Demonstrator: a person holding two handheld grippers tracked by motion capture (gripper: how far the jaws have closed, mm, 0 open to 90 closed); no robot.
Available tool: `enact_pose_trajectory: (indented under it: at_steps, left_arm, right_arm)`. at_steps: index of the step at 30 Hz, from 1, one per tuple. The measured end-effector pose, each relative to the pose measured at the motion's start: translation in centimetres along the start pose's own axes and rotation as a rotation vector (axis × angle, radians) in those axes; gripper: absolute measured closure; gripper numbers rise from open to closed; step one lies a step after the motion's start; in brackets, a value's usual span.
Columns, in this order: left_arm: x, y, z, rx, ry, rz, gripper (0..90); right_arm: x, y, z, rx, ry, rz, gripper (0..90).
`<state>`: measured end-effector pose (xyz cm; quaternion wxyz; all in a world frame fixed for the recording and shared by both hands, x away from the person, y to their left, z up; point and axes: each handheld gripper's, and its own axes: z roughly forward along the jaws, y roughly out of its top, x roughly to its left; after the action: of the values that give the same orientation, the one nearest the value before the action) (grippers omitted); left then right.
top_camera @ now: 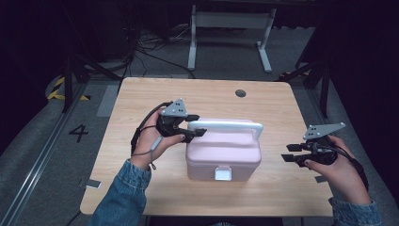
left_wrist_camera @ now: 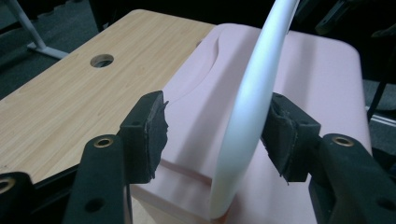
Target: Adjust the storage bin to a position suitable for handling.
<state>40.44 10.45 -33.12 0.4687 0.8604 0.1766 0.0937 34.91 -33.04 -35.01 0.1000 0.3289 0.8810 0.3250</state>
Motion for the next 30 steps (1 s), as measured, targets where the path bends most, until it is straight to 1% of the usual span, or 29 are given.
enact_pose_trajectory:
  at_steps: [2, 5, 7, 8, 9, 10, 11, 12, 17, 20, 21, 22, 23, 24, 26, 29, 30]
  left_arm:
    - [-0.1, -0.1, 0.5, 0.005, 0.008, 0.007, 46.9]
    - [-0.2, -0.2, 0.7, 0.022, 0.009, 0.01, 56.2]
    - [-0.3, -0.2, 0.6, 0.012, 0.018, 0.014, 63.2]
    - [-0.3, -0.1, 0.5, 0.011, 0.015, 0.008, 69.2]
    - [-0.4, -0.1, 0.4, -0.006, 0.011, 0.003, 71.5]
    - [-0.4, -0.1, 0.3, -0.012, 0.009, -0.002, 75.8]
    - [-0.4, -0.1, 0.3, -0.011, 0.011, -0.003, 78.1]
    - [-0.4, 0.0, 0.2, -0.009, 0.011, 0.001, 78.0]
    - [-0.5, 0.1, 0.2, -0.007, 0.014, -0.004, 78.1]
    - [-0.5, 0.3, 0.1, -0.007, 0.007, -0.007, 78.1]
    - [-0.5, 0.4, 0.0, -0.012, 0.006, -0.016, 77.9]
    - [-0.4, 0.5, 0.0, -0.012, 0.003, -0.016, 77.8]
    - [-0.4, 0.5, -0.1, -0.018, 0.0, -0.027, 77.8]
    - [-0.3, 0.7, -0.1, -0.017, -0.009, -0.029, 77.8]
    - [-0.2, 0.8, -0.1, -0.017, -0.015, -0.04, 77.7]
    - [0.0, 1.0, -0.2, -0.029, -0.025, -0.063, 77.6]
    - [0.1, 1.1, -0.3, -0.022, -0.024, -0.064, 77.4]
  right_arm:
    - [-0.1, -0.1, 0.0, -0.008, 0.011, 0.007, 54.8]
    - [-0.1, -0.2, 0.0, -0.027, 0.016, 0.01, 54.8]
    - [-0.1, -0.3, 0.0, -0.053, 0.025, 0.015, 55.4]
    - [-0.1, -0.3, 0.0, -0.054, 0.03, 0.023, 55.9]
    - [0.0, -0.3, 0.0, -0.05, 0.033, 0.029, 55.9]
    - [0.0, -0.3, 0.1, -0.051, 0.033, 0.03, 55.9]
    - [0.0, -0.3, 0.1, -0.051, 0.032, 0.03, 55.9]
    - [0.0, -0.3, 0.1, -0.052, 0.033, 0.029, 55.9]
    - [0.0, -0.3, 0.1, -0.064, 0.028, 0.029, 55.6]
    - [0.0, -0.3, -0.1, -0.092, 0.021, 0.043, 55.5]
    - [-0.1, -0.3, -0.2, -0.107, 0.02, 0.042, 55.0]
    - [-0.1, -0.3, -0.2, -0.122, 0.019, 0.036, 55.0]
    - [-0.1, -0.4, -0.3, -0.131, 0.022, 0.039, 55.0]
    - [-0.1, -0.4, -0.3, -0.132, 0.026, 0.053, 55.0]
    - [-0.1, -0.4, -0.3, -0.134, 0.026, 0.053, 55.3]
    - [0.0, -0.3, -0.2, -0.132, 0.037, 0.057, 56.8]
    - [0.1, -0.3, -0.2, -0.13, 0.042, 0.061, 57.8]
